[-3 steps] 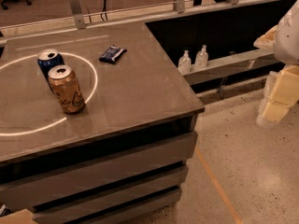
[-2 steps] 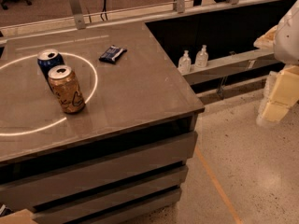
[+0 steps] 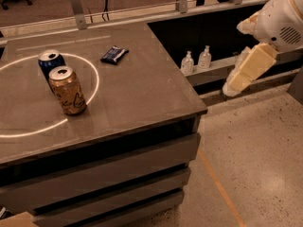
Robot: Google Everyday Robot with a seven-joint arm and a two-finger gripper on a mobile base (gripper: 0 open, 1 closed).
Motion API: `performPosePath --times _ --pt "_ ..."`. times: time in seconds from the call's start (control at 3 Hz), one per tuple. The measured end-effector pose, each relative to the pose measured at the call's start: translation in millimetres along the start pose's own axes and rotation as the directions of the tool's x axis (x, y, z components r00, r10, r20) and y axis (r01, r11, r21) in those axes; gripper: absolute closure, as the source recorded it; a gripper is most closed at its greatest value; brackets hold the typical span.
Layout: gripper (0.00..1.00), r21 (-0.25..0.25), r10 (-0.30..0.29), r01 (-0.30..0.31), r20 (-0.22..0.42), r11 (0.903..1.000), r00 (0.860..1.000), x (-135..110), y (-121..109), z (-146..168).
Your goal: Pick rxbar blueberry
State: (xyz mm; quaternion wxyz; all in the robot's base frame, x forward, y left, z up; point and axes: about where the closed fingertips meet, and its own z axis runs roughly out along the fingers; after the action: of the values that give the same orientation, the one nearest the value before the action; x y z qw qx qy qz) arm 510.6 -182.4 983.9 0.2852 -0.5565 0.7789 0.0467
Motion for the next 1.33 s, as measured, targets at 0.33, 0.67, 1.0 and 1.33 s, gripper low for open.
performPosePath --times 0.33,0.67,1.0,1.33 --pt "0.0 0.005 0.03 -0.031 0.178 0.9995 0.984 -35 -36 28" --pt "0.0 -0.003 0.059 -0.061 0.281 0.9981 0.958 -57 -58 54" --pt "0.0 -0.003 0.059 -0.061 0.281 0.9982 0.958 -57 -58 54" --pt "0.0 0.013 0.046 -0.052 0.32 0.9986 0.946 -73 -61 73"
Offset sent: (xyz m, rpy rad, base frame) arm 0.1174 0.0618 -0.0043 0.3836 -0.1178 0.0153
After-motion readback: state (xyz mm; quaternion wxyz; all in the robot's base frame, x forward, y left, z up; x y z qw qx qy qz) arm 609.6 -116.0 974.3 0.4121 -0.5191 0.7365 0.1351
